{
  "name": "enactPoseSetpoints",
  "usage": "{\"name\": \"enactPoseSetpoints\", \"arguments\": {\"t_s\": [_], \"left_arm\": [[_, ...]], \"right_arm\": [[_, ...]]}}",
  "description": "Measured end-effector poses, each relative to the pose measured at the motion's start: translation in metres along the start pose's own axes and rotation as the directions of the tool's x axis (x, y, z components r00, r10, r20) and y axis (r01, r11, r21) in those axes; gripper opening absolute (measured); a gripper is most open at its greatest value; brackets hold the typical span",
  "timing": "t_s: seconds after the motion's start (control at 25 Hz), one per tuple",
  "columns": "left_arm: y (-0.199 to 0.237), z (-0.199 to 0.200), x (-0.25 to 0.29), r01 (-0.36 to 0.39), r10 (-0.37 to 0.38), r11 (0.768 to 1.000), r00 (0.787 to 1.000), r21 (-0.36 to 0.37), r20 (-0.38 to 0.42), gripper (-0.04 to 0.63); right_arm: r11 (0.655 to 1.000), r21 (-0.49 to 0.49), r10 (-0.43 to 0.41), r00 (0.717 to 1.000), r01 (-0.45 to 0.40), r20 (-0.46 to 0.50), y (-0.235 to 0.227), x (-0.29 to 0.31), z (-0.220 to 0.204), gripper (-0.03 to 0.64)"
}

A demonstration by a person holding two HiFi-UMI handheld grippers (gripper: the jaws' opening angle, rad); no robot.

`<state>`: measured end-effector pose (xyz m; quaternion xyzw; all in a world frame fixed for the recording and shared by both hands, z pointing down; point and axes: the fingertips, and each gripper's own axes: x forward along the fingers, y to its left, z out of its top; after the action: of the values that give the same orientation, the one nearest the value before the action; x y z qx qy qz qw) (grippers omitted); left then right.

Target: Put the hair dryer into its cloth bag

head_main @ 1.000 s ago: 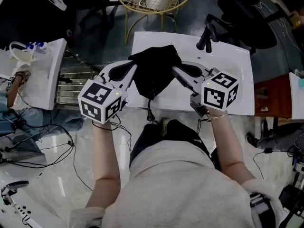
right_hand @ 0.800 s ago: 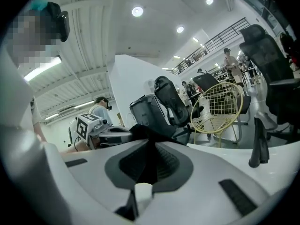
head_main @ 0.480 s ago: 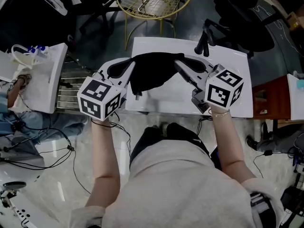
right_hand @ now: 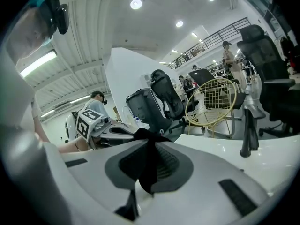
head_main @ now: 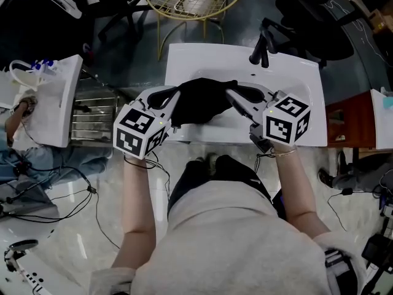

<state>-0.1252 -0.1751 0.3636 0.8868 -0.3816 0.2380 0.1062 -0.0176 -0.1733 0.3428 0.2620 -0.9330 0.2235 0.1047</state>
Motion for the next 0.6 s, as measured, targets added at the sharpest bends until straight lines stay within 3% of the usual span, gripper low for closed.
{"name": "enactPoseSetpoints", "arguments": {"t_s": [0.6], "left_arm": [[-0.034, -0.035, -0.013, 0.101, -0.102, 0.994, 0.995, -0.040, -0.007, 0.012]], "right_arm": [[0.993, 0.120, 0.025, 1.000, -0.023, -0.012, 0.028, -0.023, -0.055, 0.021]]}}
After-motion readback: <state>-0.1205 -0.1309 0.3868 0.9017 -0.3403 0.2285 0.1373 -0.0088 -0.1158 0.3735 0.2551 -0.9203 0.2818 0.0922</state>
